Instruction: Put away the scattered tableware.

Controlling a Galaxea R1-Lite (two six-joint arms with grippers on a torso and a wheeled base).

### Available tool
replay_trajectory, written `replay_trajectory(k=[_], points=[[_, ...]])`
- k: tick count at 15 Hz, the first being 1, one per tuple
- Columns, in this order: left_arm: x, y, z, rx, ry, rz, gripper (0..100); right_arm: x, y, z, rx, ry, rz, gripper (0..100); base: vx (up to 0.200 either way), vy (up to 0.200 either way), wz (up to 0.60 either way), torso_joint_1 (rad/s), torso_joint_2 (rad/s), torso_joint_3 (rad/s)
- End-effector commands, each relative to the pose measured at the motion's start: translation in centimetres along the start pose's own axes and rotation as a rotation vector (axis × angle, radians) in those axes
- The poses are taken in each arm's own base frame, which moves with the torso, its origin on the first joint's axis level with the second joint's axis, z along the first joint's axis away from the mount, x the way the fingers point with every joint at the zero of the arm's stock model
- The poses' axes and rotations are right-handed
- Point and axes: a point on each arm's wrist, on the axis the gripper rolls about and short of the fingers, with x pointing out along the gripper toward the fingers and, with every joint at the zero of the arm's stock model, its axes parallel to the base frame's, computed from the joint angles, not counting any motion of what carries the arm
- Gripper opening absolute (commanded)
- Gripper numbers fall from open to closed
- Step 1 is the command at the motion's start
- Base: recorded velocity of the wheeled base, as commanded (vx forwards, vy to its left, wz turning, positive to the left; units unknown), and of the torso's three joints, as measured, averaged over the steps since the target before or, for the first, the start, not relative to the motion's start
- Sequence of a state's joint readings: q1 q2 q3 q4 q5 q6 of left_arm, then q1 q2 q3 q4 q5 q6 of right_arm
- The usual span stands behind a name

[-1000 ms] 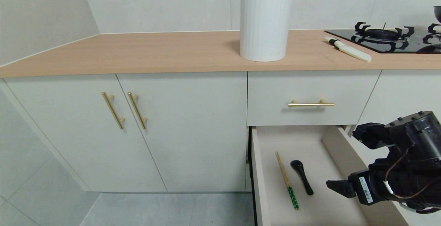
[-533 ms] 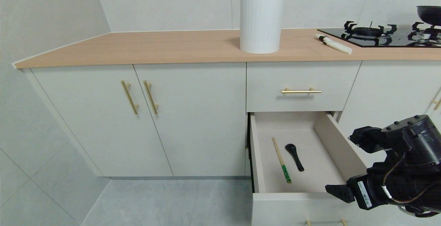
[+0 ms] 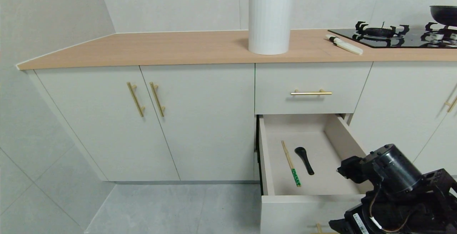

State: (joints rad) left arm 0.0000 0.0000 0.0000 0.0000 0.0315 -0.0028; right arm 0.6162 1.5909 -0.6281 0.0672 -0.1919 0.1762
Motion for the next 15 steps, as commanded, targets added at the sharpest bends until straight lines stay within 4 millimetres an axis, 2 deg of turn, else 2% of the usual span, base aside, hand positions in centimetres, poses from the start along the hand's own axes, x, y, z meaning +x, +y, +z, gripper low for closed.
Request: replay_trajectory(k=[1,7,15], points=[[0.0,0.0,0.0,0.000,0.000,0.001,100,1.1,0.6,-0.4,-0.029,0.050,-0.001,100,0.000,0.000,0.00,0.000,0.00,0.000],[0.0,0.0,0.0,0.000,0.000,0.001,100,2.4,0.4,0.0,0.003,0.077,-0.029,100,0.000,0.000,0.00,0.000,0.00,0.000],[0.0,0.0,0.0,0.000,0.000,0.001,100,5.1,-1.3,3.5,0.256,0.034,-0.183,100,0.000,0.000,0.00,0.000,0.00,0.000]])
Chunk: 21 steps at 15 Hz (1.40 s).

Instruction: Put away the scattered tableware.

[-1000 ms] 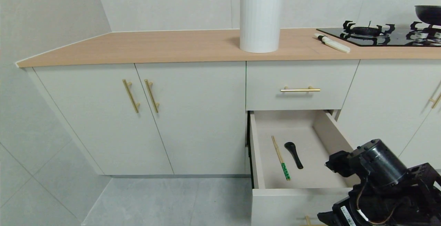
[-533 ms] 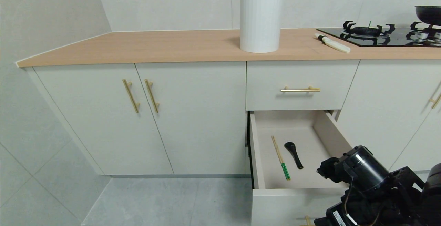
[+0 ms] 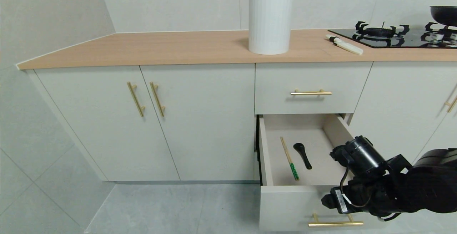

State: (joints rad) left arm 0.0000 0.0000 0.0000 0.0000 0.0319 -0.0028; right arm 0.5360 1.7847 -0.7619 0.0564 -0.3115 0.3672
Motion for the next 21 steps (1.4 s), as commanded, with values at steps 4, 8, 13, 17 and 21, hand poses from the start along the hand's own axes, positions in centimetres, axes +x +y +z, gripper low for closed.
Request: replay_trajectory(k=[4,8,13,17,21], points=[[0.0,0.0,0.0,0.000,0.002,0.000,100,2.2,-0.5,1.7,0.066,-0.012,-0.042,100,0.000,0.000,0.00,0.000,0.00,0.000],[0.0,0.0,0.0,0.000,0.000,0.000,100,3.6,-1.5,3.8,0.131,-0.110,-0.041,100,0.000,0.000,0.00,0.000,0.00,0.000],[0.0,0.0,0.0,0.000,0.000,0.000,100,5.3,-0.9,6.5,0.120,-0.160,-0.036,100,0.000,0.000,0.00,0.000,0.00,0.000],[0.0,0.0,0.0,0.000,0.000,0.000,100,6.4,-0.5,8.9,0.097,-0.205,-0.035,100,0.000,0.000,0.00,0.000,0.00,0.000],[0.0,0.0,0.0,0.000,0.000,0.000,100,7.5,0.3,11.0,0.109,-0.248,-0.019,100,0.000,0.000,0.00,0.000,0.00,0.000]])
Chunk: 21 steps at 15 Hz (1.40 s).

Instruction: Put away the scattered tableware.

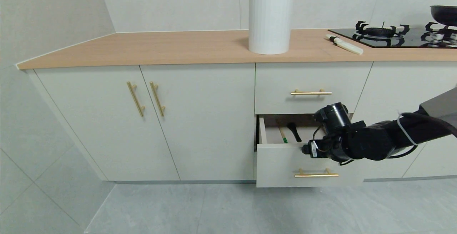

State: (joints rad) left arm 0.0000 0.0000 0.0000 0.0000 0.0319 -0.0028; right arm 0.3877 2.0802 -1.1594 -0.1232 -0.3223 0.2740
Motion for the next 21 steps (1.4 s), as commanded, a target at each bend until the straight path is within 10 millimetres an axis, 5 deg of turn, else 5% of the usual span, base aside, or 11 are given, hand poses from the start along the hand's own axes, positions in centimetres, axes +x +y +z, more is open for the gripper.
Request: replay_trajectory(k=[1,8,21], points=[[0.0,0.0,0.0,0.000,0.000,0.000,100,1.8,0.7,0.5,0.005,-0.006,0.003,100,0.000,0.000,0.00,0.000,0.00,0.000],[0.0,0.0,0.0,0.000,0.000,0.000,100,5.9,1.9,0.1,0.040,-0.098,0.020,100,0.000,0.000,0.00,0.000,0.00,0.000],[0.0,0.0,0.0,0.000,0.002,0.000,100,11.9,-1.5,1.0,0.167,-0.287,-0.025,100,0.000,0.000,0.00,0.000,0.00,0.000]])
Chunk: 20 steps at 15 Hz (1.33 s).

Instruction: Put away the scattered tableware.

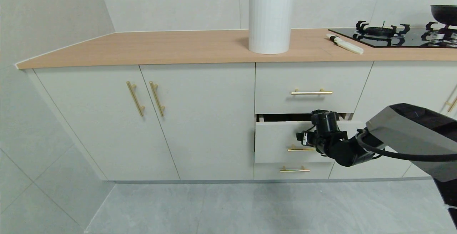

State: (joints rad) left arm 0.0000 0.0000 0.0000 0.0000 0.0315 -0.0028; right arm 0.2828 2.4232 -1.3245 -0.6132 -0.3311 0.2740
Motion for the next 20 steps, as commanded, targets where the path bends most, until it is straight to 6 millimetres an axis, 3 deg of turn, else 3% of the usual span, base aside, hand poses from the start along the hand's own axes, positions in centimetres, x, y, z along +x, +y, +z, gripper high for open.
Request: replay_trajectory(k=[1,12,20], points=[[0.0,0.0,0.0,0.000,0.000,0.001,100,1.0,-0.5,0.0,0.014,-0.010,-0.017,100,0.000,0.000,0.00,0.000,0.00,0.000],[0.0,0.0,0.0,0.000,0.000,0.001,100,3.9,-1.9,1.9,0.101,-0.141,-0.110,100,0.000,0.000,0.00,0.000,0.00,0.000],[0.0,0.0,0.0,0.000,0.000,0.001,100,4.3,-2.0,2.3,0.114,-0.164,-0.125,100,0.000,0.000,0.00,0.000,0.00,0.000]])
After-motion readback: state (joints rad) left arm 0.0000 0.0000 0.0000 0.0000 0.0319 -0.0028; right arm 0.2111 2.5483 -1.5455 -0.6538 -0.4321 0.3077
